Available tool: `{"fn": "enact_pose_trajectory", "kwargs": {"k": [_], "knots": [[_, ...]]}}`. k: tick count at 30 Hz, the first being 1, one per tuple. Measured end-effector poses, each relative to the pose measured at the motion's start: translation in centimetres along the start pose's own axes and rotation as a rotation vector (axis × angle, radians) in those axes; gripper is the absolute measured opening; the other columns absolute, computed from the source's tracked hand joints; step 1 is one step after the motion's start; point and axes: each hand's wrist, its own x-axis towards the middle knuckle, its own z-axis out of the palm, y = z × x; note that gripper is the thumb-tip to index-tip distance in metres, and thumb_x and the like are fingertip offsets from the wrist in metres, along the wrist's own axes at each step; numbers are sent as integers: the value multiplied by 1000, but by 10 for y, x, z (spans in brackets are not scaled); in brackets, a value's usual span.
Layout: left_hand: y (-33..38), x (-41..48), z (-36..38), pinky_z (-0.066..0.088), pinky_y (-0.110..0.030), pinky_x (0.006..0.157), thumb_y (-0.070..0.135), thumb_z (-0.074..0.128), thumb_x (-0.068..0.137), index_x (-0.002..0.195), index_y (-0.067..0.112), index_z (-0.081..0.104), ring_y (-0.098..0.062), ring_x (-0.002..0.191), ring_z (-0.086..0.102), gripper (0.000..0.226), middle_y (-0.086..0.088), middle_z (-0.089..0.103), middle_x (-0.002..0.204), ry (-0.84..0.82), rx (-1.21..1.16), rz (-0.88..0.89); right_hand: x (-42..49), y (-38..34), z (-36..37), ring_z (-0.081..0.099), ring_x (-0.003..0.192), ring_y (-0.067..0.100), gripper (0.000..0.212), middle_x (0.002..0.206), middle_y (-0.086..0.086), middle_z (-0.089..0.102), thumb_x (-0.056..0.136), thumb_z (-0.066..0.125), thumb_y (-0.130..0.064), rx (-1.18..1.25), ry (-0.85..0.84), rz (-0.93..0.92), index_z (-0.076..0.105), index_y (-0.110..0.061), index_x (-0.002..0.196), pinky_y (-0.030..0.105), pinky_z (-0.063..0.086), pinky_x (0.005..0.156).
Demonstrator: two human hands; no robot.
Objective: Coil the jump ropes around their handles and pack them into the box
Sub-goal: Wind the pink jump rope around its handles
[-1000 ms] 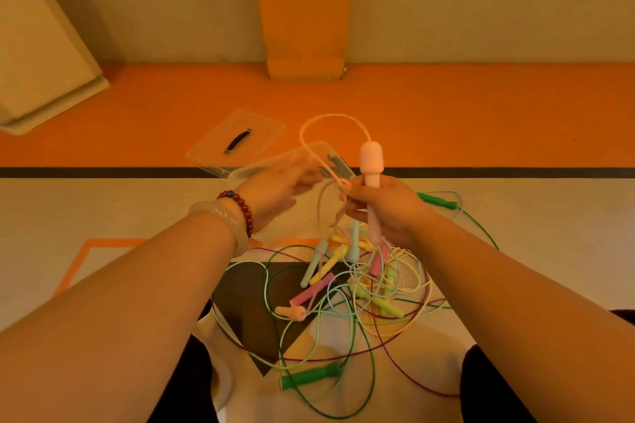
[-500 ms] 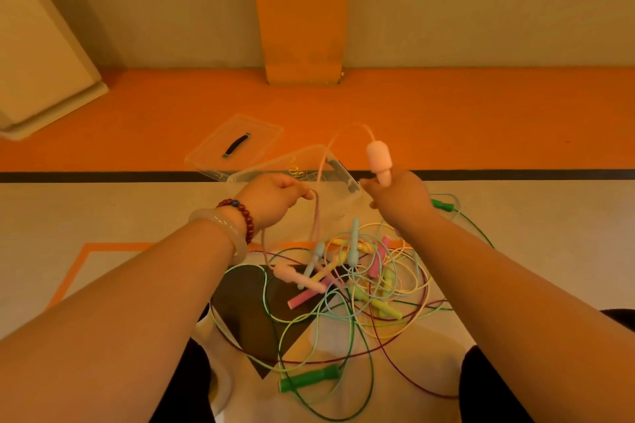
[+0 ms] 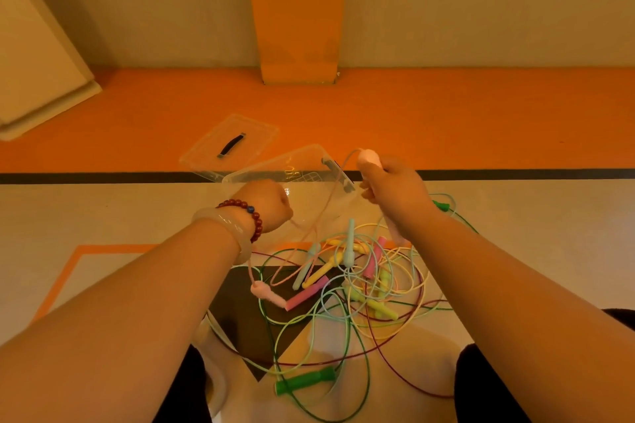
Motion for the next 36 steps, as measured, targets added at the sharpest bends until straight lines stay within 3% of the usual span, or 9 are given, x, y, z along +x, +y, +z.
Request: {"fn": "enact_pose_trajectory", "kwargs": {"k": [6, 8, 11, 16, 24, 27, 29, 32, 36], "knots": [[17, -6, 1, 31, -31, 108, 36, 64, 89, 153, 23, 16, -19, 141, 29, 81, 2, 23, 158, 101, -346, 188, -6, -13, -6, 50, 59, 13, 29, 68, 0, 55, 93, 54, -48, -18, -103, -127, 61, -19, 90, 29, 42, 54], [30, -9, 0, 31, -32, 111, 37, 65, 88, 150, 30, 21, -12, 136, 34, 76, 11, 33, 151, 60, -520, 312, -11, -21, -5, 54, 57, 9, 24, 67, -3, 58, 94, 55, -40, 71, -112, -186, 64, -17, 91, 25, 45, 55], [30, -8, 8, 43, -32, 99, 31, 55, 96, 114, 30, 59, -9, 106, 61, 19, 12, 68, 101, -96, -636, 321, -13, -33, -10, 58, 60, 3, 16, 75, -6, 65, 96, 54, -26, 175, 42, -246, 64, -15, 90, 17, 48, 54], [-15, -3, 15, 46, -32, 82, 37, 35, 103, 96, 21, 57, -14, 78, 58, 28, -1, 62, 83, -268, -283, 41, 4, -15, -46, 49, 65, 15, 30, 76, 7, 55, 96, 51, -28, 32, 385, -198, 63, -1, 94, 30, 41, 57], [10, -2, 6, 34, -22, 48, 29, 28, 105, 110, 19, 56, -13, 55, 41, 31, -1, 50, 76, -21, -303, 200, 0, 4, -26, 58, 82, 5, 56, 148, 5, 43, 101, 41, -14, -490, 24, -202, 24, -36, 150, 19, 51, 65], [26, -7, 6, 33, -12, 48, 29, 35, 104, 104, 24, 62, -12, 57, 44, 28, -1, 54, 73, -28, -252, 327, -5, 10, -9, 29, 141, 16, 63, 161, -6, 8, 97, 40, -1, -695, -249, -535, 29, -34, 150, 29, 34, 111], [31, -9, 4, 30, -14, 42, 29, 39, 103, 90, 26, 64, -12, 50, 38, 28, 0, 46, 61, -38, -269, 371, -7, 14, -1, 18, 143, 8, 55, 160, -7, 9, 95, 46, -2, -643, -384, -578, 42, -25, 145, 16, 26, 109], [26, -11, 1, 33, -16, 45, 32, 42, 101, 78, 32, 61, -12, 51, 41, 30, -5, 54, 70, -30, -285, 372, -7, 17, 4, 56, 109, 21, 18, 118, 7, 62, 96, 56, -20, -624, -309, -508, 70, -13, 105, 33, 45, 89], [20, -13, -6, 49, -28, 75, 32, 42, 101, 84, 26, 63, -12, 75, 63, 27, 4, 62, 73, -24, -385, 330, -6, 12, 2, 52, 77, 14, 20, 78, -5, 58, 96, 56, -27, -398, -204, -380, 66, -14, 85, 28, 39, 66]]}}
